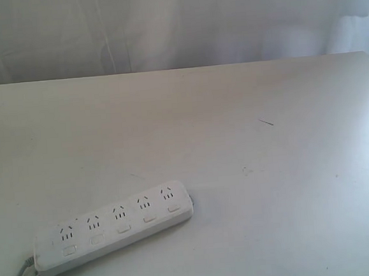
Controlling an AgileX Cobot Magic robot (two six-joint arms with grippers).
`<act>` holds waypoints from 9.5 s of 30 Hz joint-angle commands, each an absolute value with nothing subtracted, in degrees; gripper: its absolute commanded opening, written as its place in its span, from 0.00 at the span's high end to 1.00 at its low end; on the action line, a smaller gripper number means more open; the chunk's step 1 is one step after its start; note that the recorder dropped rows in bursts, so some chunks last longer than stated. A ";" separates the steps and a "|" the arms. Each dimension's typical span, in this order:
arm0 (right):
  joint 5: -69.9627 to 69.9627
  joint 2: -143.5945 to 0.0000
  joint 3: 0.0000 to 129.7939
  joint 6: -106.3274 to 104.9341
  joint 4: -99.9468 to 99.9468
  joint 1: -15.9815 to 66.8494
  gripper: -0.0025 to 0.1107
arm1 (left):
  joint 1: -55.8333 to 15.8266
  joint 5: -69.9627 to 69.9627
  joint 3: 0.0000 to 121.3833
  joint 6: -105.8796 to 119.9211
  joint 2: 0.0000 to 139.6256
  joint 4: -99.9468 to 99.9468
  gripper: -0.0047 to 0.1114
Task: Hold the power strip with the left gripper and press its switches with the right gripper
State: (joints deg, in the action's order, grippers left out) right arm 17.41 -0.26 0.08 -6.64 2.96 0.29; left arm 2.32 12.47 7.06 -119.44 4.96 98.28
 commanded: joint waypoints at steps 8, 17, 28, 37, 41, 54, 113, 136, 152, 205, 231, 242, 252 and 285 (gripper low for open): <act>17.12 0.00 0.00 -6.56 2.92 0.00 0.98 | 2.13 14.64 7.05 -114.01 5.14 90.18 0.96; 17.12 0.00 0.00 -6.56 2.92 0.00 0.98 | 2.13 31.22 6.50 -71.62 6.78 51.65 0.96; 17.12 0.00 0.00 -6.56 2.92 0.00 0.98 | 2.13 17.94 6.50 -85.51 6.91 57.26 0.96; 17.12 0.00 0.00 -6.56 2.92 0.00 0.98 | 2.13 18.78 6.78 -58.38 7.60 36.16 0.96; 17.12 0.00 0.00 -6.56 2.92 0.00 0.98 | 1.77 18.00 8.44 -39.23 10.72 17.72 0.96; 17.12 0.00 0.00 -6.56 2.92 0.00 0.98 | -15.48 -12.94 31.43 -2.20 33.65 4.31 0.96; 17.12 0.00 0.00 -6.56 2.92 0.00 0.98 | -35.73 -37.61 51.49 13.24 92.80 24.16 0.13; 17.12 0.00 0.00 -6.56 2.92 0.00 0.98 | -32.70 -34.49 51.38 24.93 93.64 15.28 0.13; 17.12 0.00 0.00 -6.56 2.92 0.00 0.98 | -32.70 -34.22 51.38 8.82 95.67 26.37 0.13; 17.12 0.00 0.00 -6.56 2.92 0.00 0.98 | -40.04 -13.82 51.48 38.59 101.01 16.22 0.96; 1.08 0.00 0.00 -8.59 2.09 0.00 0.98 | -39.50 -18.93 51.48 38.18 106.27 10.86 0.96; -18.08 0.00 0.00 24.61 18.45 0.00 0.98 | -35.12 -23.36 51.48 44.94 106.27 -0.37 0.96; -20.29 0.00 0.00 28.45 18.30 0.00 0.98 | -38.72 -24.22 51.48 52.64 106.35 -5.54 0.96; -58.55 -39.32 21.32 107.70 -99.95 1.08 0.98 | -39.61 -23.88 51.48 52.52 106.35 -7.14 0.96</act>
State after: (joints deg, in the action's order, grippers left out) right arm -56.60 -35.79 21.69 108.82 -99.90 0.40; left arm -38.18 -17.76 54.05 52.54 102.39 -4.06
